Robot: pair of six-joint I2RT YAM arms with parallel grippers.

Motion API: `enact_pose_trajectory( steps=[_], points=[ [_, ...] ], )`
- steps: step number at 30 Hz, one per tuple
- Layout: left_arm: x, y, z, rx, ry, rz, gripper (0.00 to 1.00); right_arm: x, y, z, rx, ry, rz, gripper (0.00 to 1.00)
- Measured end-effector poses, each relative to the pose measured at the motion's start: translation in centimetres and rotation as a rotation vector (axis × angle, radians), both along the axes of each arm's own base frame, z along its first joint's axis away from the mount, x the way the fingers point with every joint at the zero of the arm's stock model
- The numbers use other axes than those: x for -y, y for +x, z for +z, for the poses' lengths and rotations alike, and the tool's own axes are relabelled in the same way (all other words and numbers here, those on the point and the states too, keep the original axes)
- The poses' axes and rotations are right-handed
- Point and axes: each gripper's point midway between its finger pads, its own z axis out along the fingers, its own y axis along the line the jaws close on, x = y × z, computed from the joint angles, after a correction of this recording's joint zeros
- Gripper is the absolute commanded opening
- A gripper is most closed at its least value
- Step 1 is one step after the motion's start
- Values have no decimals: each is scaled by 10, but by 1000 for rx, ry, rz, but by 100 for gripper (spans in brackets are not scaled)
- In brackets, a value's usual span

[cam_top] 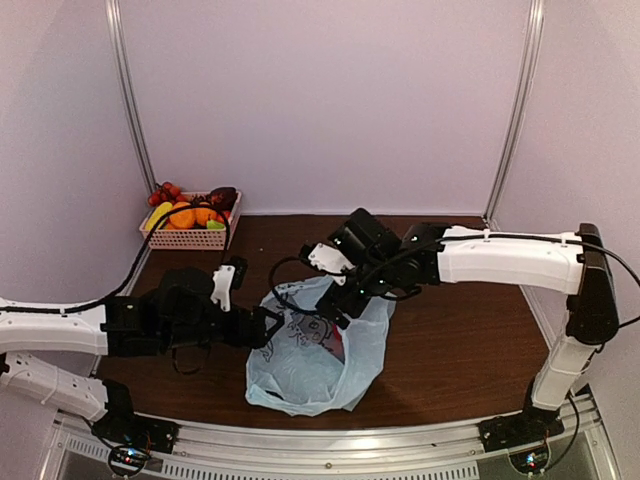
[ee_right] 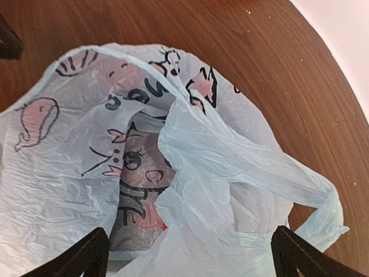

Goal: Untie the knot of the plastic bag and take out the fruit
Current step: Adjust the bag opening for the takeout bag.

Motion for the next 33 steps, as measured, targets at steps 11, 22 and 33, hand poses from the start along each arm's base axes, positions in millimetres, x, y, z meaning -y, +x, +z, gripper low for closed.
enact_pose_trajectory(
  steps=[11, 22, 33],
  points=[
    [-37, -28, -75, -294, 7, 55, 97, -15, 4, -55, 131, -402, -4, 92],
    [-10, -32, -93, -393, -139, -5, 7, 5, 29, -51, 207, -481, -162, 3],
    [-5, -20, -76, -319, -129, -20, 0, 82, 94, 31, 221, -214, -525, 1]
  ],
)
